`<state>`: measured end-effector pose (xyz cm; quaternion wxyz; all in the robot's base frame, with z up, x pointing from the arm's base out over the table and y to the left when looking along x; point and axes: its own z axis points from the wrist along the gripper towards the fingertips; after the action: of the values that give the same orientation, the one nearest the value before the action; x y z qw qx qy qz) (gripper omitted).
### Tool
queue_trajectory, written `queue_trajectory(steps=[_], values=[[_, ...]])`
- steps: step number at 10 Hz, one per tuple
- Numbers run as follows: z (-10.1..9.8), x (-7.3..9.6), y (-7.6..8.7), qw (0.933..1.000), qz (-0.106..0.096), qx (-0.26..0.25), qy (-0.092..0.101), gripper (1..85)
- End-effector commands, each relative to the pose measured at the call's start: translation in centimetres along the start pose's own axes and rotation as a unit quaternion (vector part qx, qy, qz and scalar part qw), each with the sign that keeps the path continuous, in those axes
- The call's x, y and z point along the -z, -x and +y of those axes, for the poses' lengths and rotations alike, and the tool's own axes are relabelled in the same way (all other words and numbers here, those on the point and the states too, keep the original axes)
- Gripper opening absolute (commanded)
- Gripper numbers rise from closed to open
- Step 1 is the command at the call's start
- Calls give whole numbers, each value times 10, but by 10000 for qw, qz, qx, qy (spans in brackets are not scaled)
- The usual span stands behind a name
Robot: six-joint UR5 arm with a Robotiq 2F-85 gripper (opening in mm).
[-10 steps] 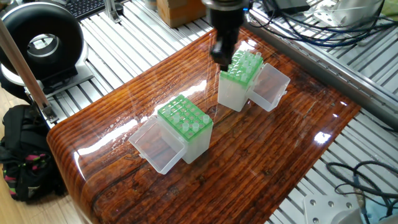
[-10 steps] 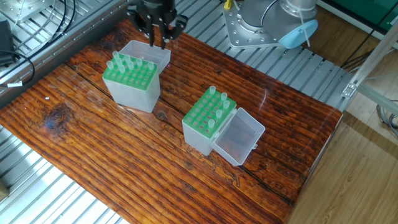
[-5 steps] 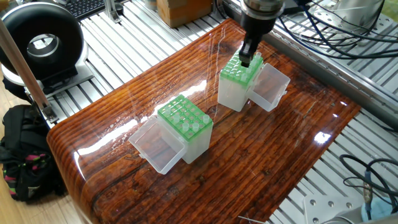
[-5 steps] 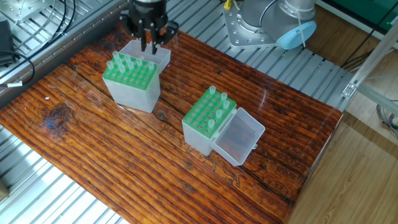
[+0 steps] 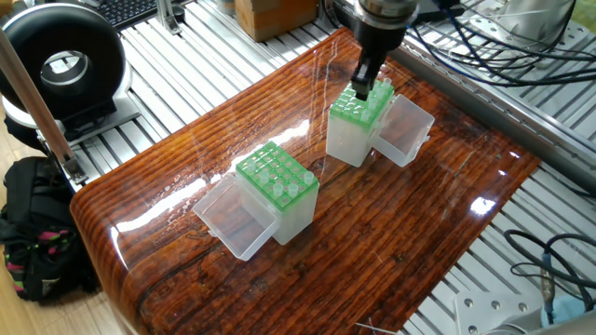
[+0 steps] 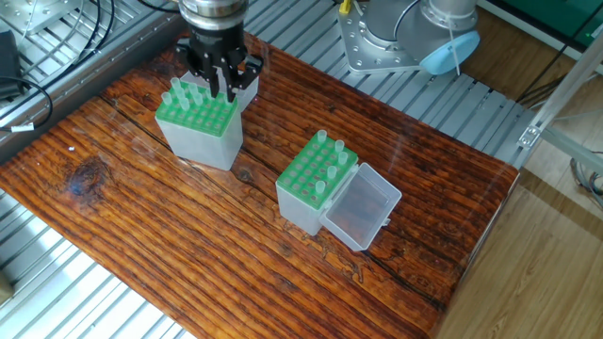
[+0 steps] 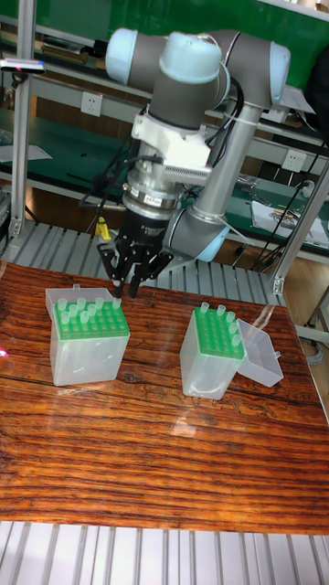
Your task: Transfer all large pipette tips from one holder to another
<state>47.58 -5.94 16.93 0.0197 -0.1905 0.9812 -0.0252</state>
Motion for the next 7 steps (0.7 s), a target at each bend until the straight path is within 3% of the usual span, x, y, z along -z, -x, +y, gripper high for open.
queue_trajectory(steps=[1, 7], values=[[2, -13, -6, 9999, 33, -1, 100, 300], [3, -19, -14, 9999, 59, 68, 137, 310]])
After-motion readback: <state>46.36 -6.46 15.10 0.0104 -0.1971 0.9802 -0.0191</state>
